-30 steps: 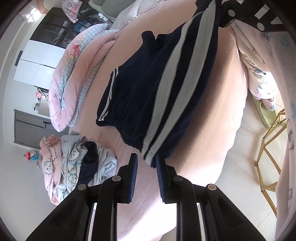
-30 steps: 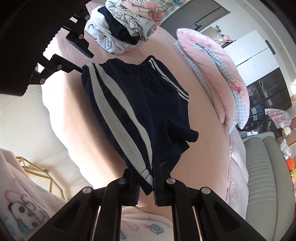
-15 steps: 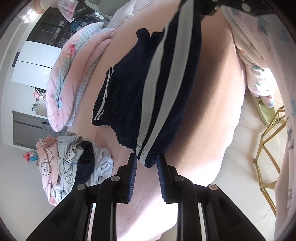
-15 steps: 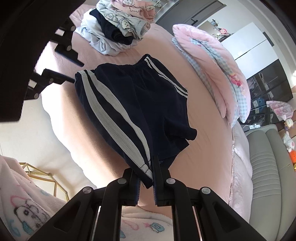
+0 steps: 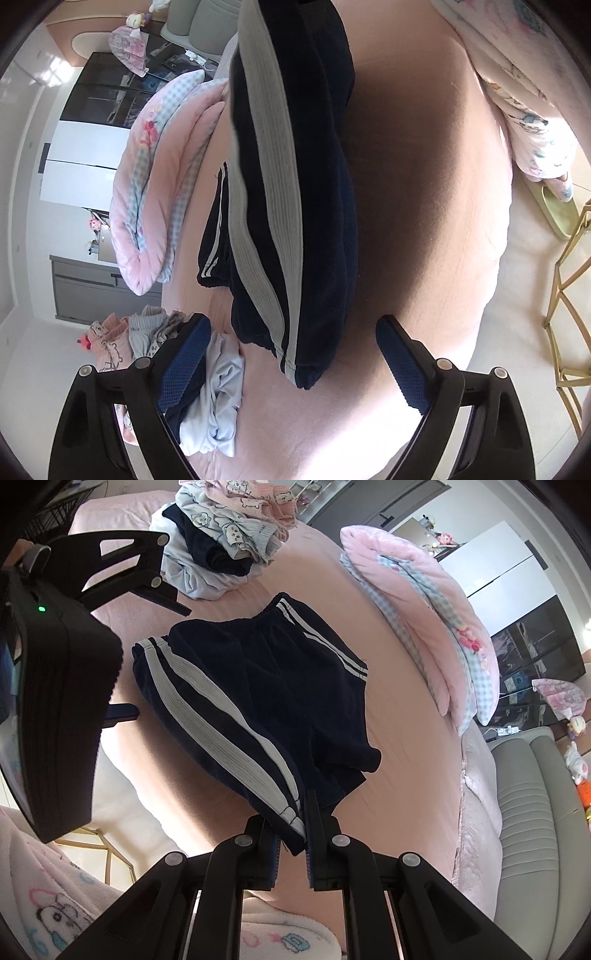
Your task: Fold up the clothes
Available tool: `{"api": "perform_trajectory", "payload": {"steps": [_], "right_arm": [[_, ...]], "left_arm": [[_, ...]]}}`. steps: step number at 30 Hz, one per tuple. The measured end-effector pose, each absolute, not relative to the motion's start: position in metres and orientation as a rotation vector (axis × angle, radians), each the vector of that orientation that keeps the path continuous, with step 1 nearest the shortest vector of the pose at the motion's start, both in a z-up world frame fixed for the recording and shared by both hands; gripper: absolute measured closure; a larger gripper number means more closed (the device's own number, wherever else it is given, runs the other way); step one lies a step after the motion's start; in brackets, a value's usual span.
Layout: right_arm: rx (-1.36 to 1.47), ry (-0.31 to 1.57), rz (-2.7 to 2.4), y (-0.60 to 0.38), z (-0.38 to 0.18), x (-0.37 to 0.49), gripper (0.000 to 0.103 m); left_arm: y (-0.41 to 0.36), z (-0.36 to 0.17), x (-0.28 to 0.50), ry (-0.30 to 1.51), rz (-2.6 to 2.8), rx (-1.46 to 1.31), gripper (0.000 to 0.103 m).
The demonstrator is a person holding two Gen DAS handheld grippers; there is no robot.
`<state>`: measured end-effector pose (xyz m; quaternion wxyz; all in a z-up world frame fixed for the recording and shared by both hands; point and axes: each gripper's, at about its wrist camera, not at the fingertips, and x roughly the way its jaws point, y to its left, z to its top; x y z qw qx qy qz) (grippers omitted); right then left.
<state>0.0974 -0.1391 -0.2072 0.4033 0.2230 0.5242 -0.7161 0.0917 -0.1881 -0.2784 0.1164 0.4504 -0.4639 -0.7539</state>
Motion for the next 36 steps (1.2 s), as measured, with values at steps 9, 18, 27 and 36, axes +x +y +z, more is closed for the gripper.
{"api": "perform_trajectory", "payload": {"steps": [9,18,27,36], "right_arm": [[0.564,1.324,-1.820,-0.146,-0.200,0.091,0.095],[0.602,1.317,-1.807,-0.149,-0.209,0.087,0.095],[0.630,1.345,-1.768,-0.142,-0.225,0.086,0.095],[0.660,1.311,-1.773,-0.141,-0.227,0.076,0.095]], "left_arm": [[-0.218,-0.273,0.066,-1.339,-2.127,1.141,0.008],[-0.195,-0.318,0.083,-1.846,-1.936,0.923,0.000],[-0.209,-0.309,0.078,-1.585,-2.078,1.179,0.051],[-0.204,-0.324,0.082,-1.768,-2.028,1.296,0.098]]}}
